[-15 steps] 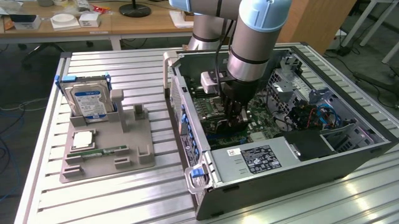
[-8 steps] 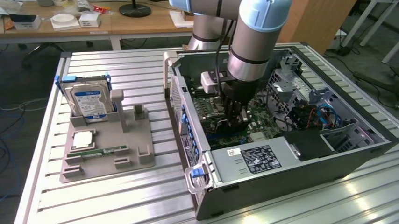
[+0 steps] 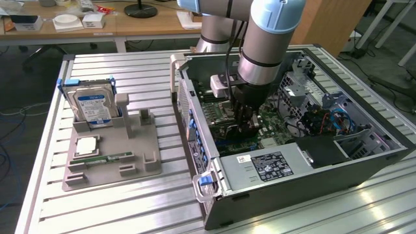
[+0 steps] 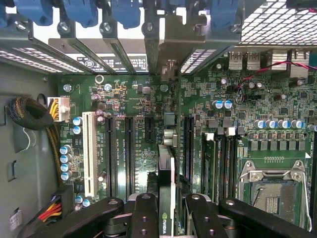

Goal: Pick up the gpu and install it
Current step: 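Insert the gpu into the slot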

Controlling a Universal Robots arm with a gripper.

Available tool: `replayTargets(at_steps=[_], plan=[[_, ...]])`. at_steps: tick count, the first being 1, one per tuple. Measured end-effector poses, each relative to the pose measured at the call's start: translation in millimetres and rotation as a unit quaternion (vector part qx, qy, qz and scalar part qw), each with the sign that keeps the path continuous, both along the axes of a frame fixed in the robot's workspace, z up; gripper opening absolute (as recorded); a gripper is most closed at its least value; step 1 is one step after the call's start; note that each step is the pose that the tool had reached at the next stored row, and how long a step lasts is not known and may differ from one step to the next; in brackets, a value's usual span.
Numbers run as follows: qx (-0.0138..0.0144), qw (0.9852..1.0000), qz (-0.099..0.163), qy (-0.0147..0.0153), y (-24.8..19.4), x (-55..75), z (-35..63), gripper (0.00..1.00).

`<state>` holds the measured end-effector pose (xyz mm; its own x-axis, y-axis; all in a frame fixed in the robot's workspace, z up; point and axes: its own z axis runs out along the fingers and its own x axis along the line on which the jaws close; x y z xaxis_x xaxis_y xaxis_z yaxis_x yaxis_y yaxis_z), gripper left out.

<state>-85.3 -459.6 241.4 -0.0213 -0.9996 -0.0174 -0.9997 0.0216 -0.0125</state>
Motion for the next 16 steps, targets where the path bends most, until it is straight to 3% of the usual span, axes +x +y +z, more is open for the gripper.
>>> replayTargets(at_steps=[16], plan=[[-0.0002, 1.0000, 0.004, 0.0000, 0.0, -1.7, -1.1, 0.26]])
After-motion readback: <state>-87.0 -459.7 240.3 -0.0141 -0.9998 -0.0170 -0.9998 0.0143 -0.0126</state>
